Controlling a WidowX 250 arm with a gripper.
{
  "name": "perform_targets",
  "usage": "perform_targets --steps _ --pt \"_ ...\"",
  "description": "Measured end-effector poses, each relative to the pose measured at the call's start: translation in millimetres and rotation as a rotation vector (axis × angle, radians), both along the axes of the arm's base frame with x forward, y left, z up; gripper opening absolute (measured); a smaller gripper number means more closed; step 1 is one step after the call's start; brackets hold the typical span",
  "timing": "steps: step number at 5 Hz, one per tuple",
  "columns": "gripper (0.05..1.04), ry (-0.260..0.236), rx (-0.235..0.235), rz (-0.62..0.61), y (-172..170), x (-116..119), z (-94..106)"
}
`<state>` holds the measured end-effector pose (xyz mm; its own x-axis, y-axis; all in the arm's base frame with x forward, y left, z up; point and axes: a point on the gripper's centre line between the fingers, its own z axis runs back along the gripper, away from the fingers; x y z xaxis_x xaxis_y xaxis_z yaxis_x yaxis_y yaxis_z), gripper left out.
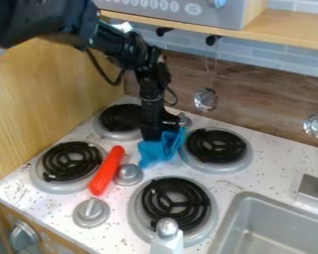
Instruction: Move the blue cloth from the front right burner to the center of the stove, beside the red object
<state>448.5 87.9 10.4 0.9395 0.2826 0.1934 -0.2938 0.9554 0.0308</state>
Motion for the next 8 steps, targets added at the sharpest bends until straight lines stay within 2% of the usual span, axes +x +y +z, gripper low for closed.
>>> perform_targets --steps 1,2,3,4,5,6,7,8 --pt "0.075 -0.005 -0.005 0.019 2.4 15.1 2.3" --pt "0.075 -0.031 -0.012 0.031 4.9 41.4 6.8" --pt "0.075 -0.021 -0.017 0.053 6.5 53.7 0.4" --pt "0.075 -0.006 -0.019 0.060 8.3 62.6 -6.0" --pt "0.075 0.001 -0.021 0.072 8.1 60.2 -14.9" --pt "0.074 -0.009 -0.010 0.077 6.5 42.4 -10.8" --pt "0.072 -0.013 -0.008 0.063 0.9 11.2 1.0" --pt "0.071 0.035 -0.017 0.038 -7.2 -25.9 -13.4"
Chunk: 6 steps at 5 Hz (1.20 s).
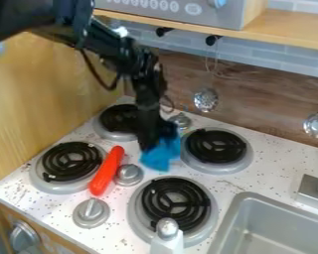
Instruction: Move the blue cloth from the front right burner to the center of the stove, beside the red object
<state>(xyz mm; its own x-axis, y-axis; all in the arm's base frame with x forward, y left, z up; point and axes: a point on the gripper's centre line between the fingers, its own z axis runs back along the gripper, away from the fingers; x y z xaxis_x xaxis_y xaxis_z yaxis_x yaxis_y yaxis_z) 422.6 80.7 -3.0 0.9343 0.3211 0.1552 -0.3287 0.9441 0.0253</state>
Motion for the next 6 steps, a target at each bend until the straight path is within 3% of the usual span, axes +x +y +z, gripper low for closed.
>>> perform_targets --steps 3,4,5,6 --pt "0.071 0.000 0.024 -0.048 -8.8 -69.1 8.8" --pt "0.071 -0.046 0.049 -0.060 -7.2 -75.0 31.0" --pt "0.071 -0.130 0.065 -0.058 -7.2 -73.6 65.7" --pt "0.071 -0.162 0.048 -0.047 -9.6 -69.0 81.2"
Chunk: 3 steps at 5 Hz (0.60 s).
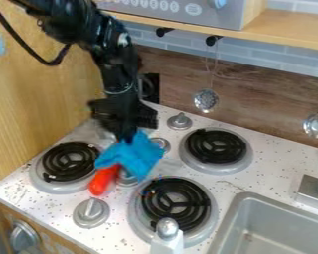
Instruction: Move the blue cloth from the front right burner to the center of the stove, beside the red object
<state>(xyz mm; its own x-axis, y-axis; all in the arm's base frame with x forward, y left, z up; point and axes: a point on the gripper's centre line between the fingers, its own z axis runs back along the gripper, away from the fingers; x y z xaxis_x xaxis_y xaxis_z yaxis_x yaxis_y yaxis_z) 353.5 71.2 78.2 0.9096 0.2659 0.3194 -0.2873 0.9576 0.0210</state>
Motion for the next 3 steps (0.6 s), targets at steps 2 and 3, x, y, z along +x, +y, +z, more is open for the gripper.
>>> perform_targets --steps 2,3 --pt "0.112 0.002 -0.010 -0.003 2.6 30.3 -9.7" --pt "0.295 0.028 -0.002 -0.014 4.3 32.0 -30.3"
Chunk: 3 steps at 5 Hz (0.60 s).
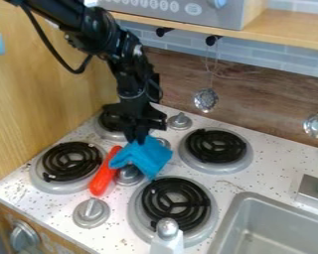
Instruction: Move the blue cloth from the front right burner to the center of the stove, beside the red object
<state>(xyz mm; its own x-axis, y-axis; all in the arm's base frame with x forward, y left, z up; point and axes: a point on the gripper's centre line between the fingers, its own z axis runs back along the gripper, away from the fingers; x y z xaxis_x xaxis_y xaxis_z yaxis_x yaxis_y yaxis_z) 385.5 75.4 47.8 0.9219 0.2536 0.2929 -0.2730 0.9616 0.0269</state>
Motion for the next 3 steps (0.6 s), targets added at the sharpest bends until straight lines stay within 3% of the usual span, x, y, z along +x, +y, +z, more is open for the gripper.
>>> perform_targets --steps 1,2,3 --pt "0.582 0.034 -0.011 -0.015 -1.3 -2.2 2.5" --pt "0.884 0.096 -0.074 -0.066 -12.2 -11.4 8.8" --pt "1.009 0.085 -0.141 -0.103 -20.0 -20.5 46.3"
